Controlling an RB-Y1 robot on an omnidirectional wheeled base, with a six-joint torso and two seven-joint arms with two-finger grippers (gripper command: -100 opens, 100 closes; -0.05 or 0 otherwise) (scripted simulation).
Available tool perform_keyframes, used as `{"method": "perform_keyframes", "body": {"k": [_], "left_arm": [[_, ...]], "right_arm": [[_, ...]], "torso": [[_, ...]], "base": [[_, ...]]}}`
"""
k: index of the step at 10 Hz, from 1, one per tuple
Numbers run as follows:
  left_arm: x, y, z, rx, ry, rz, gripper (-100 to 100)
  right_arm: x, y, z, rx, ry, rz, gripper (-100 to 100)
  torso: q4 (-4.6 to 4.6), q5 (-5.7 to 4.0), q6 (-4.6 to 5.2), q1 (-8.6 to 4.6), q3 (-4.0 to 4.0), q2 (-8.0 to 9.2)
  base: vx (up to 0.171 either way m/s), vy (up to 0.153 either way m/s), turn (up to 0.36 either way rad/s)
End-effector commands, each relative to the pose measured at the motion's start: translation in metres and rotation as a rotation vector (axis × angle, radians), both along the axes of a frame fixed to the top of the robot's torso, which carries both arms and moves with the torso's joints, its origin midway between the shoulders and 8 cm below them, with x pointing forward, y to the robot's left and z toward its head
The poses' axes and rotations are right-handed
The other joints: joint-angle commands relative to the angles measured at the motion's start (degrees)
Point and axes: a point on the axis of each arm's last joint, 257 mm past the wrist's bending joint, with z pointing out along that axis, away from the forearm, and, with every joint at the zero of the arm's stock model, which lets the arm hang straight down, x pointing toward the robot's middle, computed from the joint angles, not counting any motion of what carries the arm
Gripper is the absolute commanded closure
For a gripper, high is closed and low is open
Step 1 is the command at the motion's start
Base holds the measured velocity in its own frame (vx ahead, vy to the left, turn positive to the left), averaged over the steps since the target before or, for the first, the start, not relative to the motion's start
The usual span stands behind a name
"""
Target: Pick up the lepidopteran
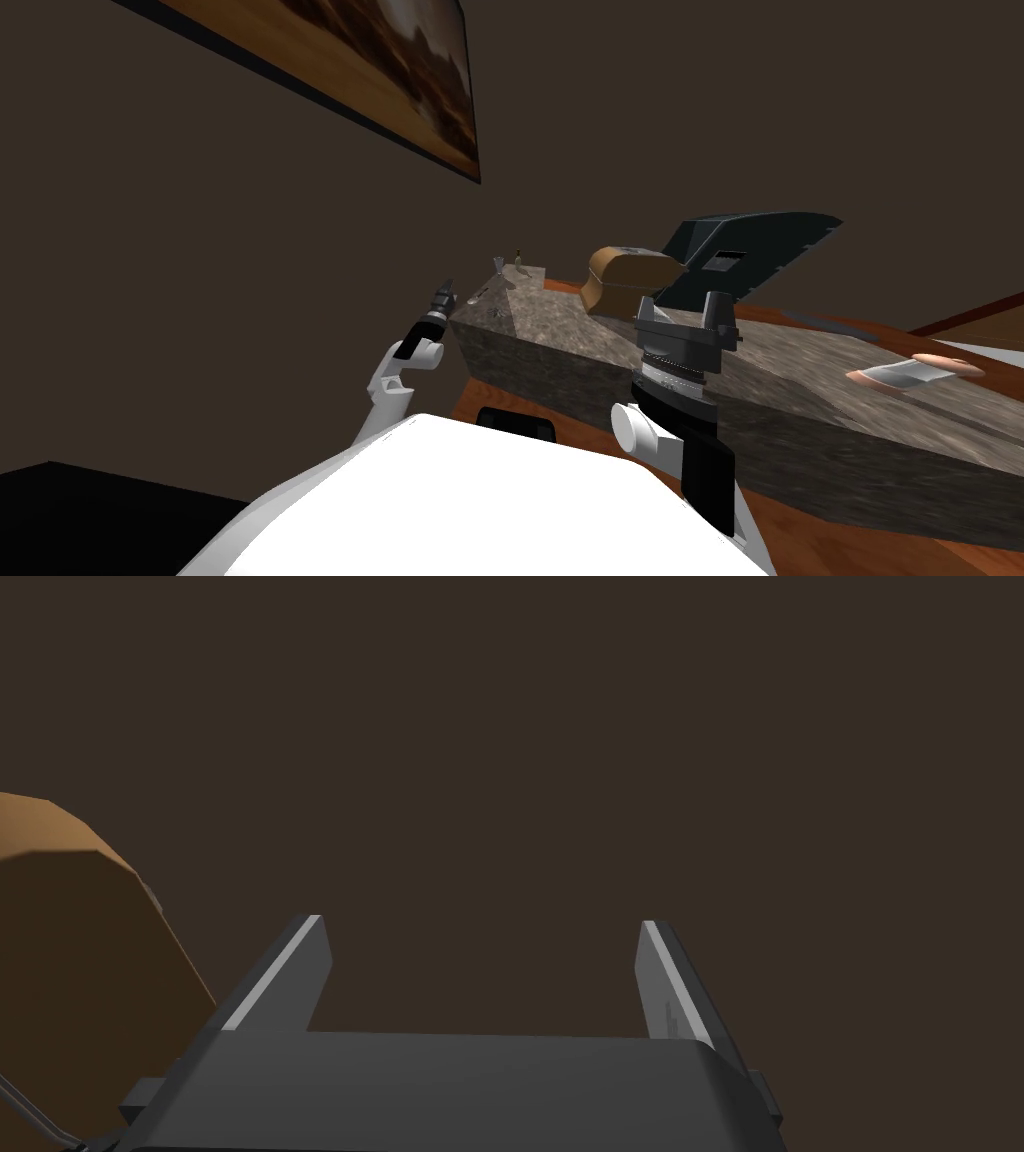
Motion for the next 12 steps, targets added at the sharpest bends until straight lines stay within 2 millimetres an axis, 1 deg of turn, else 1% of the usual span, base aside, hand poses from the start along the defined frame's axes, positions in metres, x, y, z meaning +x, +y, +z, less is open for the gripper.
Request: {"method": "perform_keyframes", "body": {"k": [1,2,3,4,5,6,7,8,9,10,11,12], "left_arm": [[0.005,0.001,-0.009,-0.006,0.042,0.007,-100],[0.005,0.002,-0.012,-0.008,0.052,0.009,-100],[0.013,0.002,-0.015,-0.013,0.078,0.013,-100],[0.014,0.004,-0.022,-0.017,0.104,0.017,-100],[0.014,0.004,-0.023,-0.017,0.109,0.018,-100],[0.023,0.003,-0.027,-0.021,0.133,0.021,-100],[0.023,0.004,-0.034,-0.025,0.159,0.025,-100],[0.023,0.005,-0.036,-0.027,0.168,0.026,-100],[0.031,0.004,-0.041,-0.031,0.198,0.028,-100],[0.031,0.005,-0.047,-0.034,0.223,0.032,-100],[0.039,0.003,-0.05,-0.036,0.244,0.032,-100],[0.039,0.004,-0.059,-0.041,0.276,0.036,-100]], "right_arm": [[0.0,0.0,0.0,0.0,0.0,0.0,0],[0.0,0.0,0.0,0.0,0.0,0.0,0],[0.0,0.0,0.0,0.0,0.0,0.0,0],[0.0,0.0,0.0,0.0,0.0,0.0,0],[0.0,0.0,0.0,0.0,0.0,0.0,0],[0.0,0.0,0.0,0.0,0.0,0.0,0],[0.0,0.0,0.0,0.0,0.0,0.0,0],[0.0,0.0,0.0,0.0,0.0,0.0,0],[0.0,0.0,0.0,0.0,0.0,0.0,0],[0.0,0.0,0.0,0.0,0.0,0.0,0],[0.0,0.0,0.0,0.0,0.0,0.0,0],[0.0,0.0,0.0,0.0,0.0,0.0,0]], "torso": [[0.0,0.0,0.0,0.0,0.0,0.0],[0.0,0.0,-0.02,0.0,0.0,0.0],[0.0,0.01,-0.03,0.02,0.01,0.01],[0.0,0.0,0.0,0.0,0.0,0.0],[0.0,0.0,-0.03,0.01,0.0,0.01],[0.0,0.01,-0.03,0.03,0.01,0.01],[0.0,0.0,0.0,0.01,0.0,0.0],[0.0,0.0,-0.03,0.02,0.0,0.0],[0.0,0.01,-0.04,0.04,0.0,0.01],[0.0,0.0,0.0,0.01,-0.01,-0.01],[-0.01,0.01,-0.03,0.02,-0.01,-0.01],[0.0,0.0,-0.02,0.01,-0.01,-0.01]], "base": [[-0.001,-0.011,-0.057],[0.0,0.0,0.0],[-0.001,-0.012,-0.084],[-0.001,-0.009,-0.061],[0.0,0.0,0.0],[0.0,-0.008,-0.091],[0.001,-0.006,-0.055],[0.0,0.0,0.0],[0.002,-0.008,-0.108],[0.002,-0.004,-0.052],[0.003,-0.008,-0.072],[0.003,-0.005,-0.049]]}}
